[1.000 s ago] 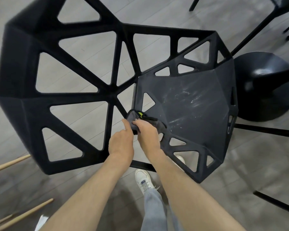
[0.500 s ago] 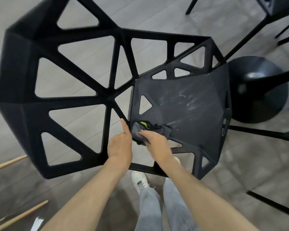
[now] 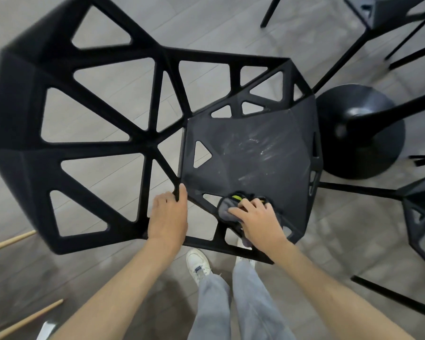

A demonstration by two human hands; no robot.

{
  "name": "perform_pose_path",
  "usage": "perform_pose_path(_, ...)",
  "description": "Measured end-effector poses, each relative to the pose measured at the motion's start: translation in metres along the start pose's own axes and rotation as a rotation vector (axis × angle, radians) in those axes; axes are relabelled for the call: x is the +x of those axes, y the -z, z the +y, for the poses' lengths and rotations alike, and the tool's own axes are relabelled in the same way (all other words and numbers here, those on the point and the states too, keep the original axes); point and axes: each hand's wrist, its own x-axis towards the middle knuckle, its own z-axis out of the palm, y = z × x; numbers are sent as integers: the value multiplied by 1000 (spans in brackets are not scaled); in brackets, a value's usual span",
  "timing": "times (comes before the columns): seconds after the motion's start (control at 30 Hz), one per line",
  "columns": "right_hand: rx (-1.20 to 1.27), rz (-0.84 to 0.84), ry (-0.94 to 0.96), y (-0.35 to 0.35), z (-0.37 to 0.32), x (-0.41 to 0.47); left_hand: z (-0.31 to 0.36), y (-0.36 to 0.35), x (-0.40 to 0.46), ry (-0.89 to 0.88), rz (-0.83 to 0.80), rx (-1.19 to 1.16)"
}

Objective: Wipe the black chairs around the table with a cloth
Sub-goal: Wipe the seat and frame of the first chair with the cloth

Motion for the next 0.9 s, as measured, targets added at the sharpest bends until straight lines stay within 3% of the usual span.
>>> perform_pose_path(0.17,4,100,-129,-13,49,-75,12,-35,-23,-188,410,-161)
perform_pose_path(0.33,189,203,-316,-13,21,-40,17,-34,-24,-169,618,-208)
perform_pose_path(0.43,329,133,-154,-10,-34,8,17,-36,-24,-167,656,-194)
perform_pose_path(0.57,301,69,-8,-11,-62,28,16,-35,-25,-165,648,-151)
perform_pose_path(0.8,150,83,-98,-3,21,-22,18,-35,-25,-121,634,-152)
perform_pose_path(0.9,191,155,-310,-7,54,-58,18,-35,-26,-120,646,-146)
